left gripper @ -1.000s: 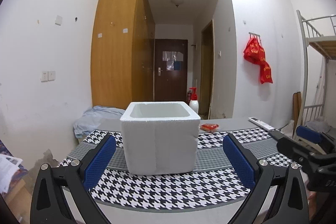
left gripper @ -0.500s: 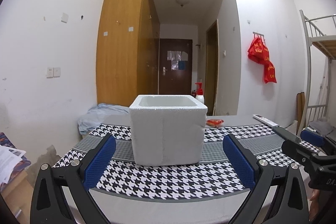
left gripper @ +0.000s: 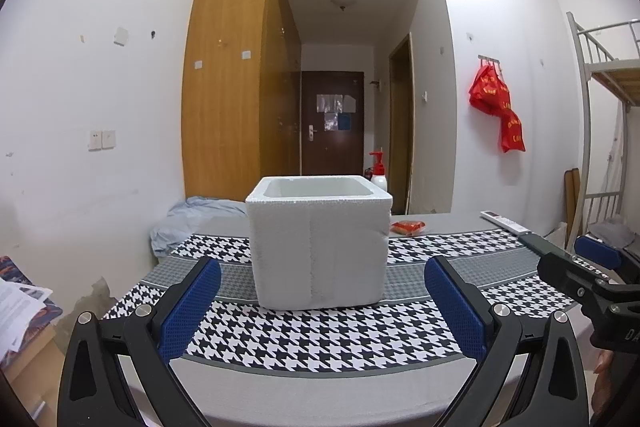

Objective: Organize soft objects

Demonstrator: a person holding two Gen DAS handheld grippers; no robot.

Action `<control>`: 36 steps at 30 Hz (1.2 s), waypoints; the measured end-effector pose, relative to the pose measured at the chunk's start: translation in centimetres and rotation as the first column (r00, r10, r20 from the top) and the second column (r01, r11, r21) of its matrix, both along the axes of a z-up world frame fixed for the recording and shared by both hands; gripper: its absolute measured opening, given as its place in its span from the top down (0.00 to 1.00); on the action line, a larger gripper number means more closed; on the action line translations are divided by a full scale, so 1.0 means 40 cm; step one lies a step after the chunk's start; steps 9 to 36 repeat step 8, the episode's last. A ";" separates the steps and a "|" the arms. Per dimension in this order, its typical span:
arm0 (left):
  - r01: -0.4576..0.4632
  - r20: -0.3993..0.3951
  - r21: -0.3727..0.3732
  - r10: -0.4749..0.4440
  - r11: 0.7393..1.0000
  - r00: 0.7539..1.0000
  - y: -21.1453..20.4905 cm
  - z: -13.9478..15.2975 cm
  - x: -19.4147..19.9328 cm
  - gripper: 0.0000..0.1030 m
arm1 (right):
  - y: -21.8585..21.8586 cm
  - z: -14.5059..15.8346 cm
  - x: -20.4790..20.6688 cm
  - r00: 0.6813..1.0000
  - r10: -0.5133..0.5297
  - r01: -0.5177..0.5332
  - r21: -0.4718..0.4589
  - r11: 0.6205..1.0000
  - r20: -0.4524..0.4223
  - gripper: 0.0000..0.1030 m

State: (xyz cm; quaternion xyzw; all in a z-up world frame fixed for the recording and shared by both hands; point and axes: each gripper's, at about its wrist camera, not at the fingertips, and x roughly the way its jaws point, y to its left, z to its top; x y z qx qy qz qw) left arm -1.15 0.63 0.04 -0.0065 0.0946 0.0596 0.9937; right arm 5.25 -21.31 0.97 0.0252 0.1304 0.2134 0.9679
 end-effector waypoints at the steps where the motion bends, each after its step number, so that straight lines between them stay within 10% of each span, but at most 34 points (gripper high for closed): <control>1: -0.001 0.001 0.001 0.001 1.000 1.000 0.001 0.000 -0.001 0.01 | 0.002 -0.001 0.002 1.000 0.001 -0.001 -0.001 1.000 -0.002 0.00; 36: -0.001 -0.005 -0.006 0.001 1.000 1.000 0.004 -0.001 -0.001 0.01 | 0.005 -0.004 0.007 1.000 -0.001 0.001 -0.001 1.000 -0.008 0.00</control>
